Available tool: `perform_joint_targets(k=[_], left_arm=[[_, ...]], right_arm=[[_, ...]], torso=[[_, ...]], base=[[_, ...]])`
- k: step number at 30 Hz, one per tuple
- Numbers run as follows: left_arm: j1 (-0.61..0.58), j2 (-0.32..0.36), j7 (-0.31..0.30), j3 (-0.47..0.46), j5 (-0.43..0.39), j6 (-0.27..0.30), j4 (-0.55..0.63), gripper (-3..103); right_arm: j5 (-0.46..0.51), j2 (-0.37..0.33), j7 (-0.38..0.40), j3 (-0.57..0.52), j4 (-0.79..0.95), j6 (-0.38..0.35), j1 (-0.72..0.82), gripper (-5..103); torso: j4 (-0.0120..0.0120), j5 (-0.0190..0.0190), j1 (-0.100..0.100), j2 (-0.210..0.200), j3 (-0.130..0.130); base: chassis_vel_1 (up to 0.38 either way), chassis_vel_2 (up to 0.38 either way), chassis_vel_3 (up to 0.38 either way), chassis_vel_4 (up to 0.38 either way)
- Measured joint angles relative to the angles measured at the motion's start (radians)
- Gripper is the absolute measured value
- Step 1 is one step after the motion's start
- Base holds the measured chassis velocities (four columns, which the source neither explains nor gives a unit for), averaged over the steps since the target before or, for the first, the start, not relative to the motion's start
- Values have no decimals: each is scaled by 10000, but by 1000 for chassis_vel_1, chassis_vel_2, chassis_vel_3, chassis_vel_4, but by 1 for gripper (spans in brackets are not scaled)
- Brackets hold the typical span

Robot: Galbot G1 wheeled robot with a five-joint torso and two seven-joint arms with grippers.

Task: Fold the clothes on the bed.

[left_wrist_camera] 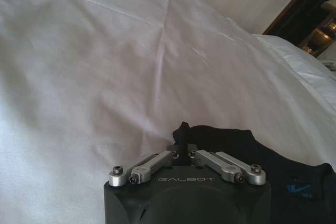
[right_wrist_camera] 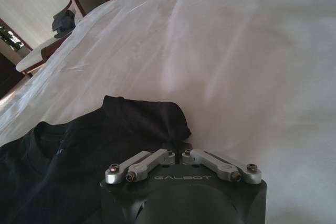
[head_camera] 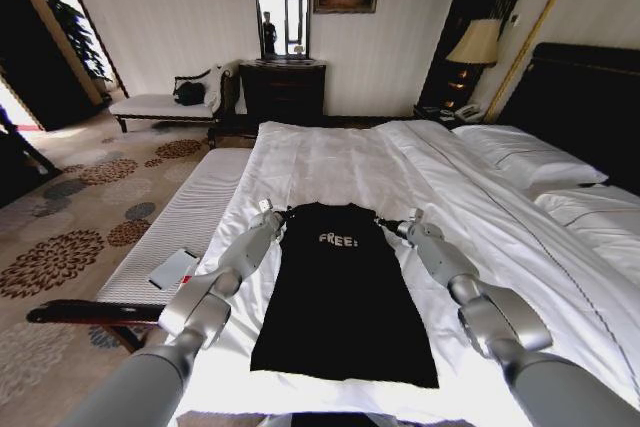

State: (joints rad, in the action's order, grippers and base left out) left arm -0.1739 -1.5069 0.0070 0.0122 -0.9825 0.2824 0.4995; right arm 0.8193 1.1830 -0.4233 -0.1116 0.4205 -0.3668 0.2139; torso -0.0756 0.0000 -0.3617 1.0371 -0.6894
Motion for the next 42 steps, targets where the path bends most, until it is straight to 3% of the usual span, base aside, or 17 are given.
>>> perform_joint_targets(k=[8, 17, 30, 36, 42], left_arm=[[61, 181, 0, -46, -338, -348, 252, 2], [596, 198, 0, -40, -462, -456, 144, 2], [1567, 134, 1, 10, -581, -625, -520, 2], [923, 359, -2, 162, -833, -809, 627, 2], [-152, 1011, -2, 438, -1083, -849, 2426, 2]], right_arm=[[193, -24, -247, 132, -84, 1018, 43, 1], [821, 26, 29, 322, -29, 1284, -422, 1], [831, 262, 256, 426, -273, 1548, -865, 1], [1072, -154, 50, 437, 561, 1660, -474, 1], [1591, -997, -15, 411, 2003, 1776, 324, 1]], torso=[[0, 0, 0, 0, -1], [0, -1, 0, 0, -1], [0, 2, 0, 0, 0], [0, 1, -1, 0, 0], [-1, 0, 0, 0, 1]], base=[[0, 0, 0, 0], [0, 0, 0, 0], [0, 0, 0, 0], [0, 0, 0, 0], [0, 0, 0, 0]])
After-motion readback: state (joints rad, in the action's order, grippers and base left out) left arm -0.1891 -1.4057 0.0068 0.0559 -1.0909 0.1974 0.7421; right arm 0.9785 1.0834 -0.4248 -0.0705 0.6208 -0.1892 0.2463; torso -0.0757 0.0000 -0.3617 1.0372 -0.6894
